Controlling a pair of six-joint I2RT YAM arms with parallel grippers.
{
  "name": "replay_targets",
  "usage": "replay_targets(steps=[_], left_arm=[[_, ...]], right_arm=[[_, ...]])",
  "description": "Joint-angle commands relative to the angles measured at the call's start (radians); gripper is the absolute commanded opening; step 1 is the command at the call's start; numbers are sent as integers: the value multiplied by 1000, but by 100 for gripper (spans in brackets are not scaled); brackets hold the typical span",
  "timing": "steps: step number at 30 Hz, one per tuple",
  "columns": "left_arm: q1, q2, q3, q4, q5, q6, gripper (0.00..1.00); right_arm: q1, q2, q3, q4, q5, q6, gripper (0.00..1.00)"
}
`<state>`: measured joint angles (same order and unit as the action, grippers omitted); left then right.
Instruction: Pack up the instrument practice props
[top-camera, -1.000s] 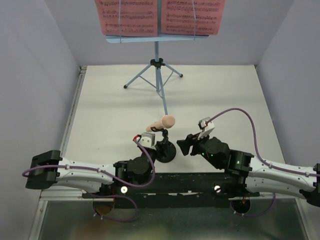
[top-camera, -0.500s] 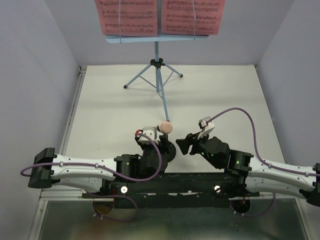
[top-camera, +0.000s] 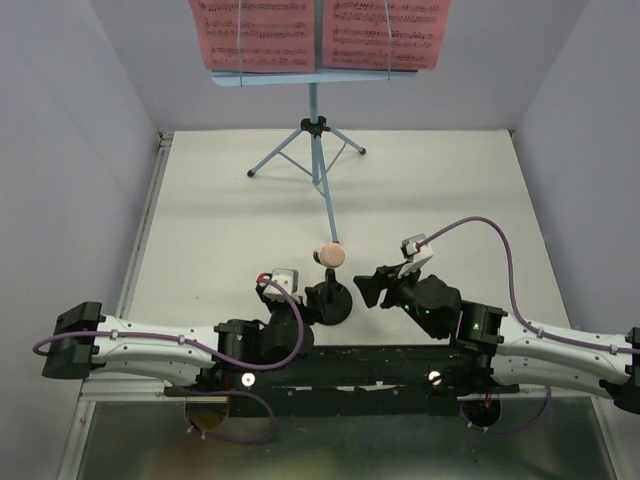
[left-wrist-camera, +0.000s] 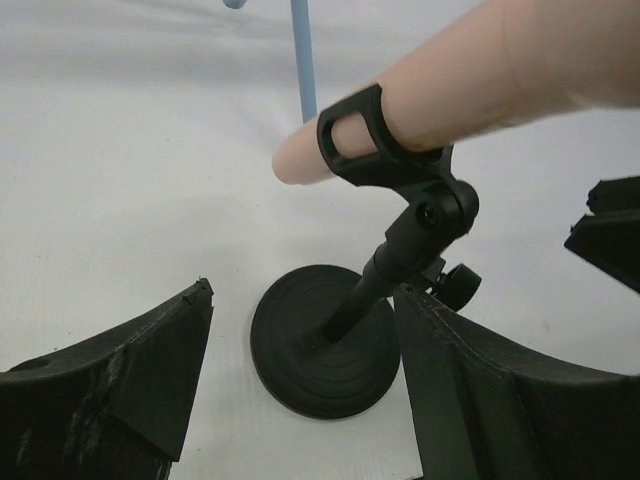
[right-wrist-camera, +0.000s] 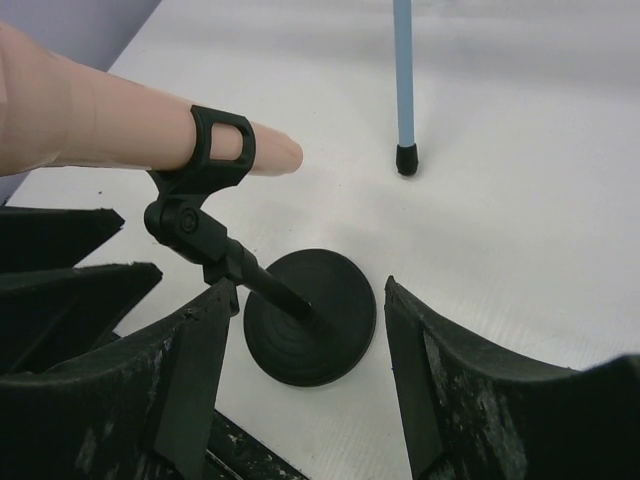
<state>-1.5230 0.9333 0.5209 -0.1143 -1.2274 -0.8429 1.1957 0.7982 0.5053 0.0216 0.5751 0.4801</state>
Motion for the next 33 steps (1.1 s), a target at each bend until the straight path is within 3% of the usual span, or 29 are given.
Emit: replay_targets(steps=[1,7,12,15,19,33], left_arm=[[-12,-25,-84,283,103,146,82],[-12,31,-88,580,134,373,84],[-12,90,-58,647,157,438,87],[-12,137,-16,598,120,438,86],[-6,203,13,538,48,409,82],[47,341,31,758,32,610,58]], right_arm=[[-5,-14,-13,24,43,-9,71],[-4,-24,-11,15,39,-3,71],[-4,-39,-13,-3,37,-2,71],[-4,-54,-16,-12,40,0,71],[-5,-71,-17,-18,35,2,71],[-4,-139,-14,-101,-15,18,71]])
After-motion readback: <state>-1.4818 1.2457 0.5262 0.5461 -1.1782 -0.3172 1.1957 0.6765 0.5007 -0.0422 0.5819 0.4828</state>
